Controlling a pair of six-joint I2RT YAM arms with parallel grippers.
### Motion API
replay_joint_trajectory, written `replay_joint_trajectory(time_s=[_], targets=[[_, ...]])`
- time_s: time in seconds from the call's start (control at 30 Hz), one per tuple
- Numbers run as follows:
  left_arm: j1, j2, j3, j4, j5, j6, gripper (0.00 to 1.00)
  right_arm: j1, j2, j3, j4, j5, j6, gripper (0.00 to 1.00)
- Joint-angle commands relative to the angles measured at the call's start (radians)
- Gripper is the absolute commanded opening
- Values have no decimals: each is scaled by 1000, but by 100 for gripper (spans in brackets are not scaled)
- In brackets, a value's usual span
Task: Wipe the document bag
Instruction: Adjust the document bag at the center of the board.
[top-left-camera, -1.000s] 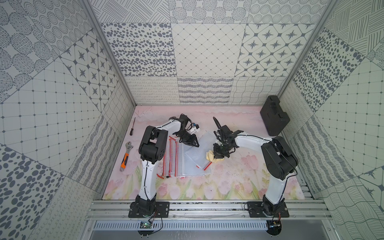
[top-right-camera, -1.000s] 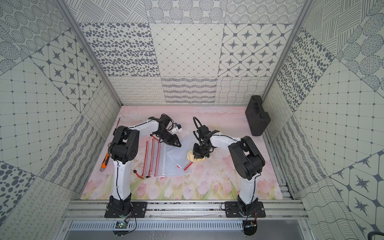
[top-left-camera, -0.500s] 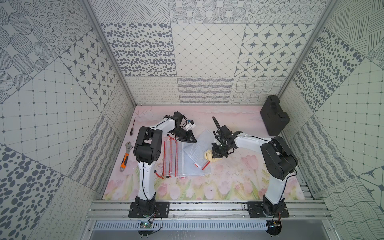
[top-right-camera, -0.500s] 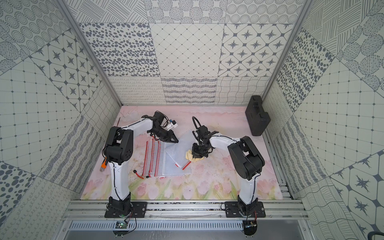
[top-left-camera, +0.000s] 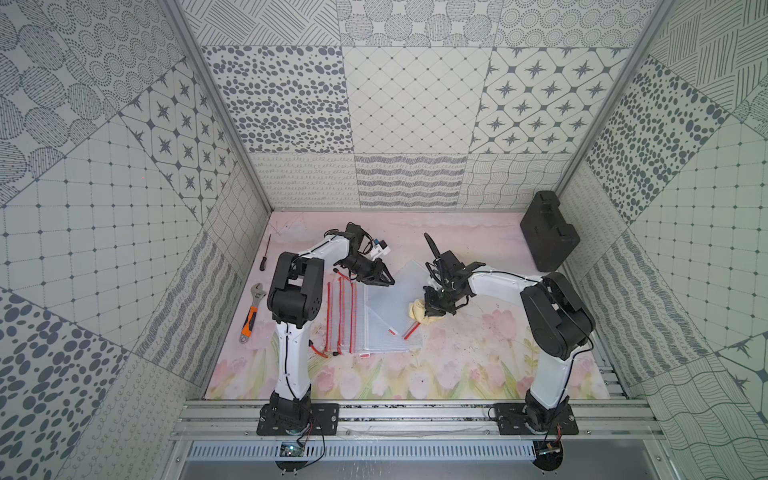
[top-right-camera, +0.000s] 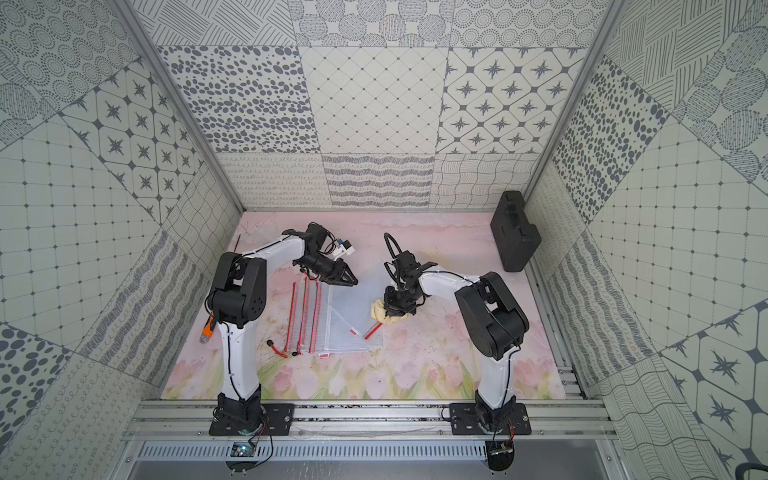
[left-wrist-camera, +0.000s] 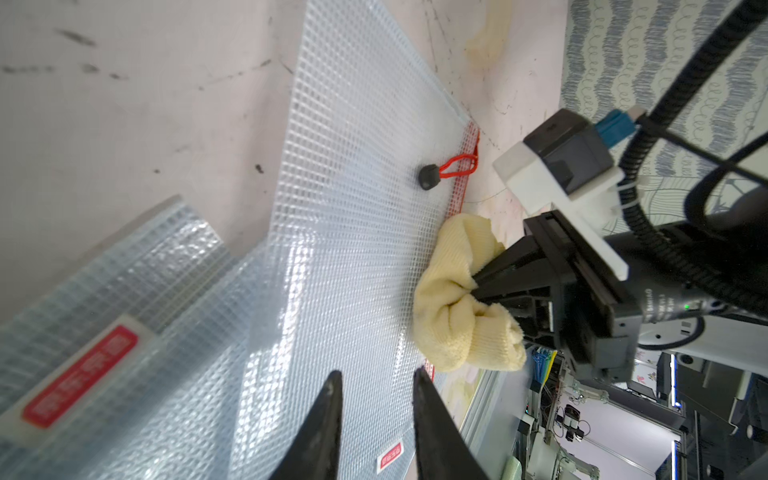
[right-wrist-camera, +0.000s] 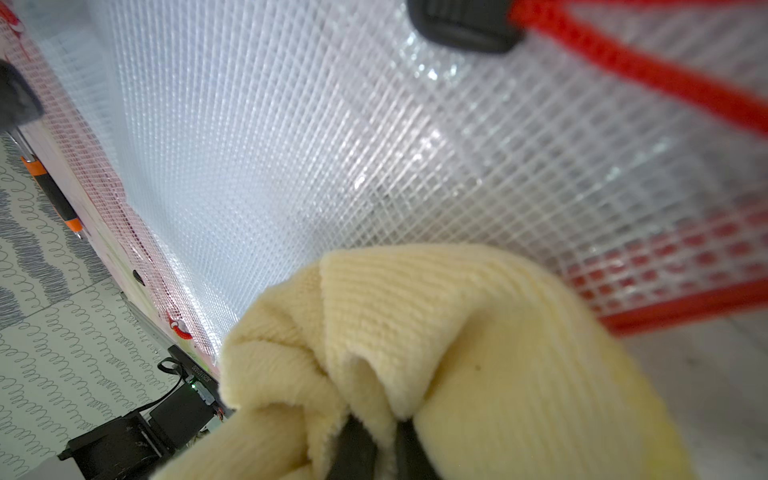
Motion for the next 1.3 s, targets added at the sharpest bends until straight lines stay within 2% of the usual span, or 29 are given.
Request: replay_joint_trajectory(time_s=[0.0,0.13,0.43,0.63,0.9,1.13,1.27], targets=[[27,9,12,17,-161,-42,31,9,64,-33,-68,70,-20,0],[29,45,55,18,-148,-31,31,10,65,-35,-66,68,-18,0],[28,100,46,29,47,60,34,15,56,-41,-83,75,-26,0],[27,113,33,36,131,79,35,17,56,-39,-91,79,-29,0],[15,130,33,18,143,94,34,24,72,-27,-96,77,-35,0],[21,118,36,49,95,45,22,29,79,-25,-100,82,-37,0],[20,106,30,55,67,29,6,32,79,-26,-99,85,-37,0]])
